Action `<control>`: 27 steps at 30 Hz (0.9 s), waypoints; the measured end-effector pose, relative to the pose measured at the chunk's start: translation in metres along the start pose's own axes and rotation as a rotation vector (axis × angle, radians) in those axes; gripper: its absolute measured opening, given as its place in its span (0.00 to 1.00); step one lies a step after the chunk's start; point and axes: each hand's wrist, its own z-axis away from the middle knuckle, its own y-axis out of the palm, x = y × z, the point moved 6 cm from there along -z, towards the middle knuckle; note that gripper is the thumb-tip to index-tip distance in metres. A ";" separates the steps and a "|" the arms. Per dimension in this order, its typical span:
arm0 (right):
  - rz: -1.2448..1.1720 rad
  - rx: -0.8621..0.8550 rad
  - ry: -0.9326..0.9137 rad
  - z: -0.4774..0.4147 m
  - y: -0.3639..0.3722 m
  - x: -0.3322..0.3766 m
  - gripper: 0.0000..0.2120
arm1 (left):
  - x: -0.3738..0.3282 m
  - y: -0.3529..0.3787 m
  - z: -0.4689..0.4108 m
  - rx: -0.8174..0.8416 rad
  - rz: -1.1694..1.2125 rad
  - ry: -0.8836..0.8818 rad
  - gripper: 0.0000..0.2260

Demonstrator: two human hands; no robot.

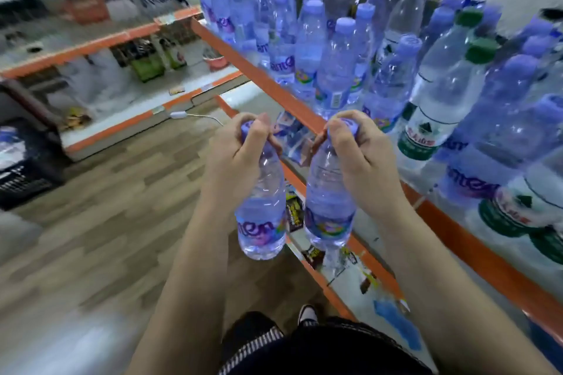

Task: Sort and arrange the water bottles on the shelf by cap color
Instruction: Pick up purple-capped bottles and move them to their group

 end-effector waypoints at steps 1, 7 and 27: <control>-0.002 0.002 0.001 -0.012 0.010 -0.003 0.09 | 0.006 -0.008 -0.010 -0.021 -0.013 0.006 0.17; 0.011 -0.004 0.039 -0.075 0.078 -0.028 0.15 | 0.056 -0.047 -0.083 -0.030 0.060 -0.047 0.14; 0.149 -0.446 0.025 -0.274 0.189 -0.018 0.14 | 0.096 -0.077 -0.357 0.437 0.250 0.204 0.14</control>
